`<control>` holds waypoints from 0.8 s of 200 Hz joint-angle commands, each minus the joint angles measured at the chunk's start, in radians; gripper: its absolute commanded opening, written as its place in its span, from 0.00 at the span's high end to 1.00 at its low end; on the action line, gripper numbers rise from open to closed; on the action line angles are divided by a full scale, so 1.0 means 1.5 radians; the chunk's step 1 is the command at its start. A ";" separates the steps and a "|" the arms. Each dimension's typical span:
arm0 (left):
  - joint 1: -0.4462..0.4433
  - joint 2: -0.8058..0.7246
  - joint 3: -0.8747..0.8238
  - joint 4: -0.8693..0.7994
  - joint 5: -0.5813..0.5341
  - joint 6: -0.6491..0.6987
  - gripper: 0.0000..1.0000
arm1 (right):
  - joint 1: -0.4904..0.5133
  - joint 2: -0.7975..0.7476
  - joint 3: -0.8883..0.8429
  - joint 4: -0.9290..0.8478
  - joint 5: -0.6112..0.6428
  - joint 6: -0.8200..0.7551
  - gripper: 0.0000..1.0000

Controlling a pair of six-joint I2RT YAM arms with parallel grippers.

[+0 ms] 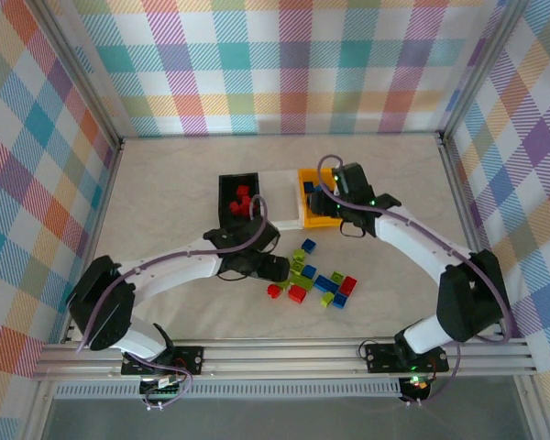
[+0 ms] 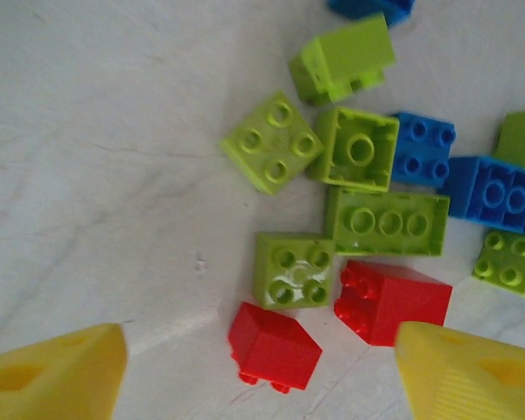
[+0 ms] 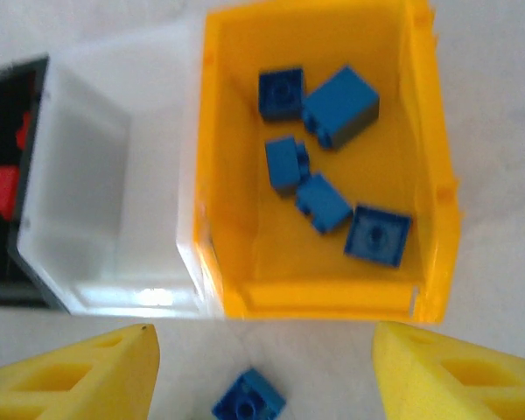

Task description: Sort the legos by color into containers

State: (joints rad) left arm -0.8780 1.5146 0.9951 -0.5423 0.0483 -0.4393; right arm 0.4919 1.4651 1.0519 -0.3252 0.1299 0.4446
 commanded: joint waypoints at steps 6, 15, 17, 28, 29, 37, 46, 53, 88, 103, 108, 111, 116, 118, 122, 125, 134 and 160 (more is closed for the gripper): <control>-0.023 0.042 0.019 -0.039 0.019 0.025 0.32 | 0.001 -0.047 -0.062 0.023 -0.021 0.024 0.34; -0.031 0.052 0.022 -0.047 0.018 0.026 0.32 | 0.002 -0.059 -0.073 0.021 -0.020 0.026 0.34; -0.033 0.054 0.023 -0.049 0.017 0.026 0.32 | 0.001 -0.061 -0.075 0.020 -0.019 0.025 0.34; -0.042 0.066 0.024 -0.058 0.013 0.030 0.32 | 0.002 -0.070 -0.084 0.016 -0.016 0.024 0.34; -0.043 0.068 0.024 -0.058 0.012 0.030 0.32 | 0.002 -0.071 -0.085 0.016 -0.016 0.024 0.34; -0.048 0.076 0.022 -0.063 0.009 0.034 0.31 | 0.001 -0.077 -0.089 0.015 -0.013 0.024 0.34; -0.052 0.088 0.022 -0.068 0.003 0.037 0.31 | 0.001 -0.083 -0.095 0.018 -0.011 0.023 0.34; -0.056 0.096 0.022 -0.070 0.000 0.039 0.31 | 0.001 -0.086 -0.097 0.018 -0.009 0.025 0.34; -0.066 0.123 0.030 -0.065 -0.001 0.047 0.40 | 0.002 -0.087 -0.095 0.017 0.001 0.023 0.34; -0.067 0.128 0.031 -0.064 -0.006 0.047 0.46 | 0.002 -0.089 -0.096 0.017 0.003 0.022 0.34; -0.067 0.129 0.031 -0.064 -0.012 0.047 0.49 | 0.001 -0.089 -0.096 0.017 0.003 0.022 0.34; -0.067 0.129 0.032 -0.065 -0.015 0.046 0.51 | 0.001 -0.089 -0.096 0.016 0.002 0.022 0.34; -0.067 0.128 0.031 -0.066 -0.020 0.047 0.54 | 0.001 -0.091 -0.096 0.015 0.003 0.021 0.34; -0.067 0.128 0.031 -0.066 -0.021 0.047 0.55 | 0.001 -0.090 -0.095 0.016 0.002 0.022 0.34; -0.067 0.127 0.031 -0.066 -0.024 0.046 0.56 | 0.001 -0.091 -0.097 0.017 0.001 0.022 0.34; -0.067 0.126 0.031 -0.066 -0.028 0.046 0.56 | 0.001 -0.091 -0.097 0.018 -0.001 0.021 0.34; -0.067 0.122 0.030 -0.065 -0.033 0.046 0.58 | 0.002 -0.091 -0.097 0.016 -0.001 0.023 0.34; -0.067 0.104 0.030 -0.071 -0.053 0.040 0.63 | 0.002 -0.092 -0.098 0.014 -0.005 0.023 0.34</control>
State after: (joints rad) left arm -0.9676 1.6974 1.0172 -0.6075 0.0177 -0.3771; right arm 0.4931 1.3487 0.9108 -0.3210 0.1226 0.4644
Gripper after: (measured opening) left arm 0.383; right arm 0.663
